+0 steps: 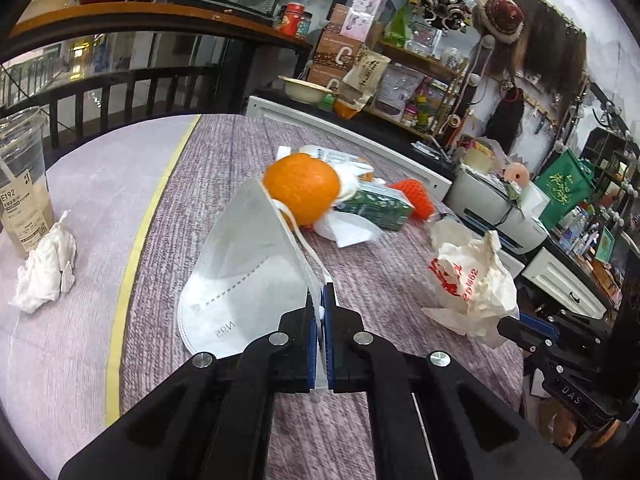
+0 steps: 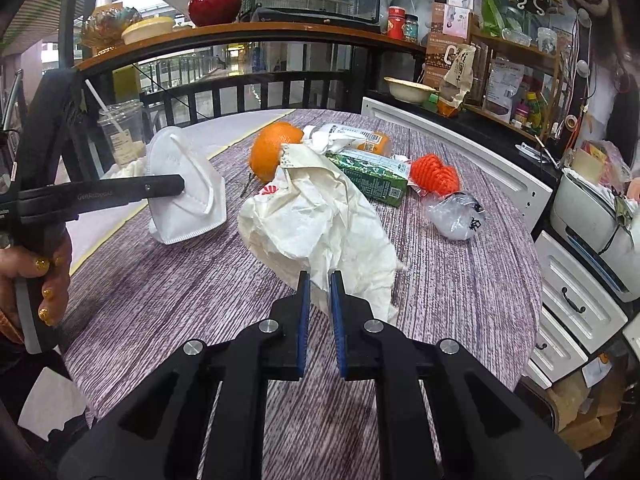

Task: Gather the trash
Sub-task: 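Carry the white mask and crumpled paper bag with both tools over the bin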

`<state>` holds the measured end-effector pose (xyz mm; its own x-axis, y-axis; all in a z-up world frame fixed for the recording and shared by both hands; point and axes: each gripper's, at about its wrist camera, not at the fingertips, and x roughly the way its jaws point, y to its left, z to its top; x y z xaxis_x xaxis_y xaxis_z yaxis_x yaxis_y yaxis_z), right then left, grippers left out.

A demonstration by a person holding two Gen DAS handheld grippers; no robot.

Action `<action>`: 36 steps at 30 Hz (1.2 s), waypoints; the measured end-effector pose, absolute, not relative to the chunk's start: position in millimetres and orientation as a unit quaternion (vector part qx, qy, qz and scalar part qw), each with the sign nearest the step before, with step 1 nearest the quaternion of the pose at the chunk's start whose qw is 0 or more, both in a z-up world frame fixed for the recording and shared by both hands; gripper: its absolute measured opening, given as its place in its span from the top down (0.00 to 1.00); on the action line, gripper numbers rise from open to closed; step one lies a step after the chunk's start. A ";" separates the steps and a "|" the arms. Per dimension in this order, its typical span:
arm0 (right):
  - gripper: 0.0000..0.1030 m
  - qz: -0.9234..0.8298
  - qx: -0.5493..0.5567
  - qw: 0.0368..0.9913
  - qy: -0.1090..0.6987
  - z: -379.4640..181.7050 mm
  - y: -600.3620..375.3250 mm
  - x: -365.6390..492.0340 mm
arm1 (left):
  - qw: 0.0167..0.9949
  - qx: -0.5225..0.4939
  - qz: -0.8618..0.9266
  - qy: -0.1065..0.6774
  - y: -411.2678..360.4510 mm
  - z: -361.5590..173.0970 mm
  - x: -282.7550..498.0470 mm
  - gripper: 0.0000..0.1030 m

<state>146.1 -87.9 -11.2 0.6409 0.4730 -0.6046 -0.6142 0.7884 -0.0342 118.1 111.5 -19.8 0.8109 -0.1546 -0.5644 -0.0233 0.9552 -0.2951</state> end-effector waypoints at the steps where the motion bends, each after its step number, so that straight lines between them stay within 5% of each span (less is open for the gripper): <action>1: 0.89 0.304 -0.117 0.899 0.293 -9.5 -91.5 141.6 | 0.941 -0.147 -0.040 0.303 107.8 -17.7 115.9 0.96; 36: 0.94 0.120 0.075 0.954 0.266 -13.8 -307.8 111.8 | 0.935 -0.100 -0.201 0.275 -53.8 6.6 114.6 0.96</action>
